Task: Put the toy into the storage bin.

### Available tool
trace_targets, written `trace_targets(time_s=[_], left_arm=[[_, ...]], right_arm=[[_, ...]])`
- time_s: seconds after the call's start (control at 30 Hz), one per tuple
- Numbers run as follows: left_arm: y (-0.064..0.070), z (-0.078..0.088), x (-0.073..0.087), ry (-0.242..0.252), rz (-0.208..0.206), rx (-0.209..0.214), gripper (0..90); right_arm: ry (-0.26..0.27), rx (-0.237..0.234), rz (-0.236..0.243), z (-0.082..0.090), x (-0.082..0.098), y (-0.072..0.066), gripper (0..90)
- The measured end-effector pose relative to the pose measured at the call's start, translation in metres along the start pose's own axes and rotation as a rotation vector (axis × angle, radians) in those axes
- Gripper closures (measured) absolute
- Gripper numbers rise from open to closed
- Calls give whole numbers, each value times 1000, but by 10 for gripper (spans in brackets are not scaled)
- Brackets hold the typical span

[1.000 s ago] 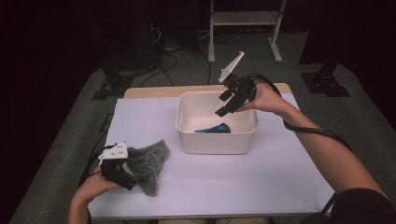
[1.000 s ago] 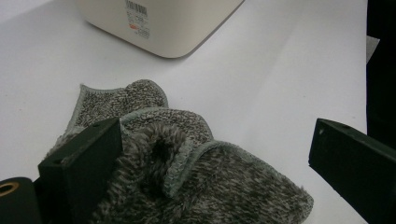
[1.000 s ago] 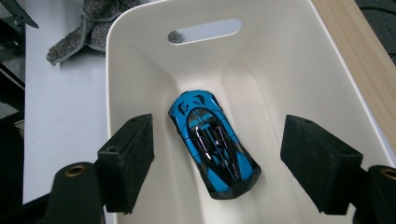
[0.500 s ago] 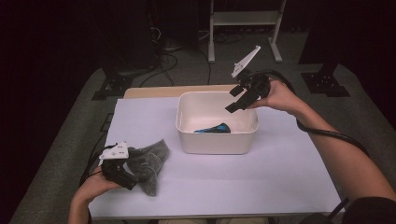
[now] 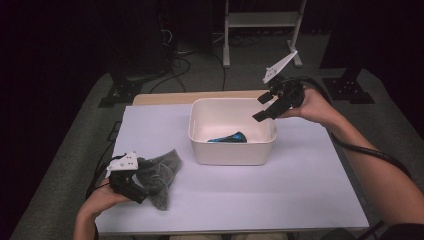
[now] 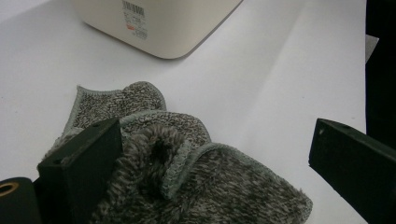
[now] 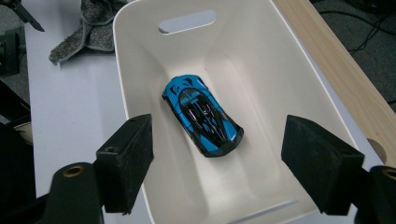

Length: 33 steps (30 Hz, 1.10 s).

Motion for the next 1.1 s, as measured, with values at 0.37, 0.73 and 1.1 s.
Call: trace_targets(time_s=[0.37, 0.73, 1.1], left_arm=[[0, 0, 0, 0, -1, 0, 22], [0, -2, 0, -2, 3, 5, 22], [0, -2, 1, -7, 1, 6, 22]], right_arm=[[18, 17, -22, 11, 16, -3, 238], [31, 35, -61, 24, 36, -7, 238], [46, 42, -111, 29, 61, -10, 238]])
Point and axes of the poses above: each handheld gripper's, and its own axes: z roughly backward along the jaws, x roughly out of its underside, y roughly to its right, the point moved 4 cm from there along -z, roughly forward along the jaws, and after that the axes turned 7 degrees about z, right-handed, at the moved point
